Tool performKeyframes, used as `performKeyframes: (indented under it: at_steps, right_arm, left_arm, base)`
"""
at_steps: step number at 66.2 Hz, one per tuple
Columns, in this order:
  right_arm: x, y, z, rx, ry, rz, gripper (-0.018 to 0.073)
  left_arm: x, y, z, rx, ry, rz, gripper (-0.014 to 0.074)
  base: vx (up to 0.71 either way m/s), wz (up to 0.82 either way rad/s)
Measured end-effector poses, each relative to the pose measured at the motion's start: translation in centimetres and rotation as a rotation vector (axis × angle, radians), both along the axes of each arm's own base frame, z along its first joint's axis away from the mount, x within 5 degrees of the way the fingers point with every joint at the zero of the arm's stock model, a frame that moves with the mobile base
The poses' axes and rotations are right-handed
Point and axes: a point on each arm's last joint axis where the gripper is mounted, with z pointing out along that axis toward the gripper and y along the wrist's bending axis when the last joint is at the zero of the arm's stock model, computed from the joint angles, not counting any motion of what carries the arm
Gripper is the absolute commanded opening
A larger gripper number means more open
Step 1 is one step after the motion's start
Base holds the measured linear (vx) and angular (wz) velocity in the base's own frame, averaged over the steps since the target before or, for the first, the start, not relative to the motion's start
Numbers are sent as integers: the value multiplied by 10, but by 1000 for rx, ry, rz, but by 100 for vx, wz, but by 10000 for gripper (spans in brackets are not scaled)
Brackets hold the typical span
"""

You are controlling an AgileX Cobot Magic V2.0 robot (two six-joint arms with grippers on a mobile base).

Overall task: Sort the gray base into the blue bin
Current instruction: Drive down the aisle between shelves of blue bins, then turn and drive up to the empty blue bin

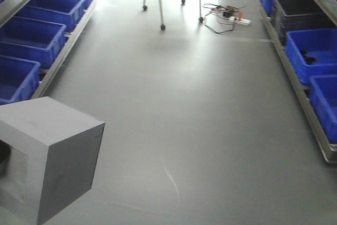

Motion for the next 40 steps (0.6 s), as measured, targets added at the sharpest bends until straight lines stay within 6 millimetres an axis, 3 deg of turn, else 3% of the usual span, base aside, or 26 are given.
performKeyframes:
  at_steps: [40]
  right_arm:
    - [0, 0, 0, 0, 0, 0, -9]
  left_arm:
    - [0, 0, 0, 0, 0, 0, -6]
  base:
    - [30, 66]
